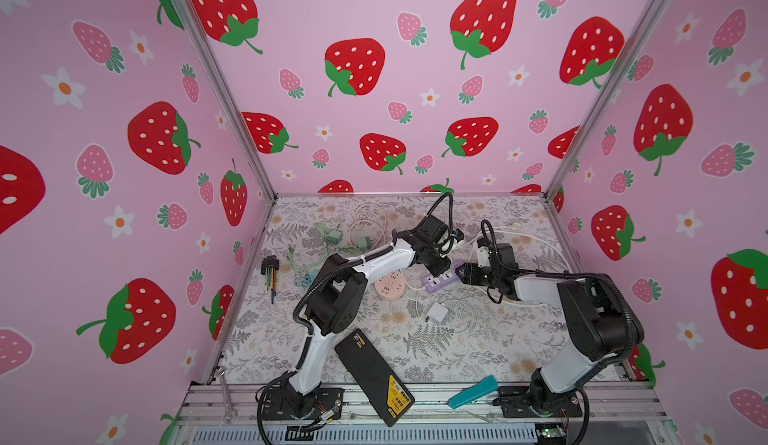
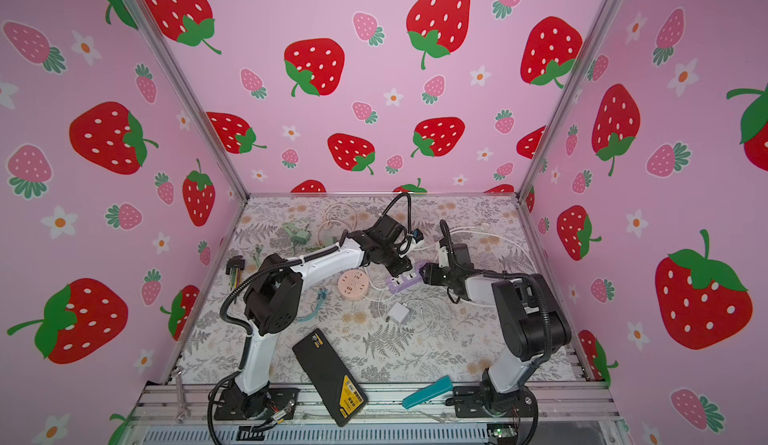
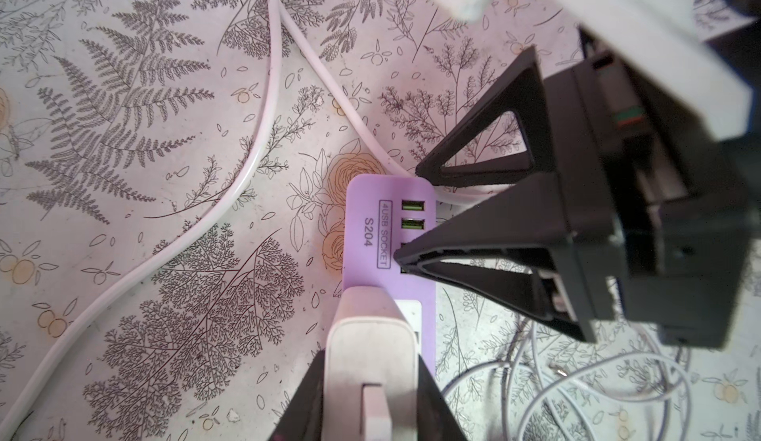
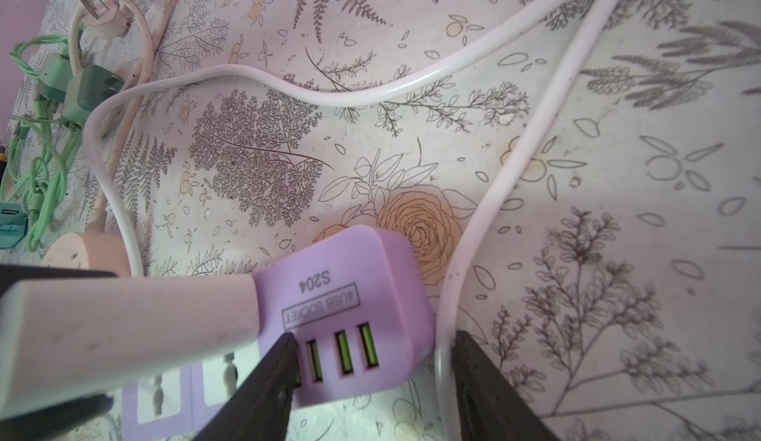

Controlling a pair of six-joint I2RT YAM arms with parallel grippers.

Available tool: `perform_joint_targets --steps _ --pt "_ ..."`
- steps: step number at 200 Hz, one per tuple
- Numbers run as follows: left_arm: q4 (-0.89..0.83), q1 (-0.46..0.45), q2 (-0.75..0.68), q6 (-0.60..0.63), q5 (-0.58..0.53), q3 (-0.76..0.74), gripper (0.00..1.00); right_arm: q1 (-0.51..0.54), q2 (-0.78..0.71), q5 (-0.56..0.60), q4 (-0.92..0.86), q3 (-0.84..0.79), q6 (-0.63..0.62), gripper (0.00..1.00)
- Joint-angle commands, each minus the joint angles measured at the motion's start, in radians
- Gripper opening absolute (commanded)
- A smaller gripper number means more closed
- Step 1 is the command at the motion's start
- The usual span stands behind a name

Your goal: Pull the plug off the socket

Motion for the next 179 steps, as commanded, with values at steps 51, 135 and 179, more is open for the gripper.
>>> perform_joint_targets --steps 51,135,179 --pt "-0.021 0.005 0.001 -0.023 0.098 0.057 0.11 0.006 0.071 0.112 -0.195 -0.046 -0.008 0.61" --pt "-0.023 -0.089 0.0 0.093 -0.217 0.056 0.08 0.006 0.074 0.11 -0.193 -0.046 -0.01 0.61" --pt "-0.026 -0.105 -0.001 0.111 -0.229 0.063 0.08 0.007 0.082 0.104 -0.197 -0.042 -0.011 0.61"
